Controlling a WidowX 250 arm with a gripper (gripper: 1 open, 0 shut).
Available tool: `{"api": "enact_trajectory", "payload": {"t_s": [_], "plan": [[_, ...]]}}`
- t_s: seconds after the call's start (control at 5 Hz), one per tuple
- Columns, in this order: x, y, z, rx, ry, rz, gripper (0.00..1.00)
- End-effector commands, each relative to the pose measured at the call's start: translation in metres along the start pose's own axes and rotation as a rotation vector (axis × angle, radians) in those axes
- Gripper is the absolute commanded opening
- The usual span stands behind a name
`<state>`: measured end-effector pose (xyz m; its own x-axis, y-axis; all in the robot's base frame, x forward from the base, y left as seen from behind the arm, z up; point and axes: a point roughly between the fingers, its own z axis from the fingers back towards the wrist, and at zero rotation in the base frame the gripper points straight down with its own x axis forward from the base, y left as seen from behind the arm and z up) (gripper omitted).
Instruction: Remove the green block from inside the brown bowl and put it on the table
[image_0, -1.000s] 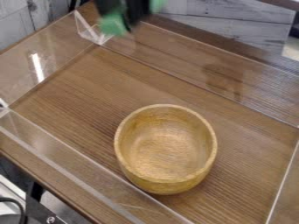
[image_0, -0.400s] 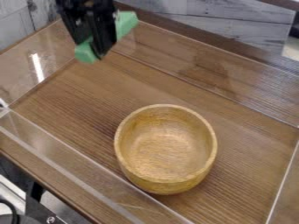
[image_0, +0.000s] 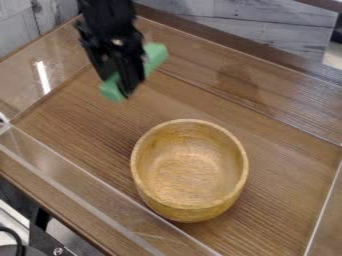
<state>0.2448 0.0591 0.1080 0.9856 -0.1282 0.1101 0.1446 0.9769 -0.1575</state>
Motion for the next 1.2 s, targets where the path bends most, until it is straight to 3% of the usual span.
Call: {"api": "enact_trajectory", "payload": {"t_s": [0.0,0.4,1.0], "plan": [[0.01,-0.016,-0.009,0.03,-0.038,-0.044,0.0],[0.01,-0.052,-0.024,0.042,-0.038,-0.118,0.0],[0.003,-0.05,-0.007,0.039,-0.065,-0.102,0.0]]}}
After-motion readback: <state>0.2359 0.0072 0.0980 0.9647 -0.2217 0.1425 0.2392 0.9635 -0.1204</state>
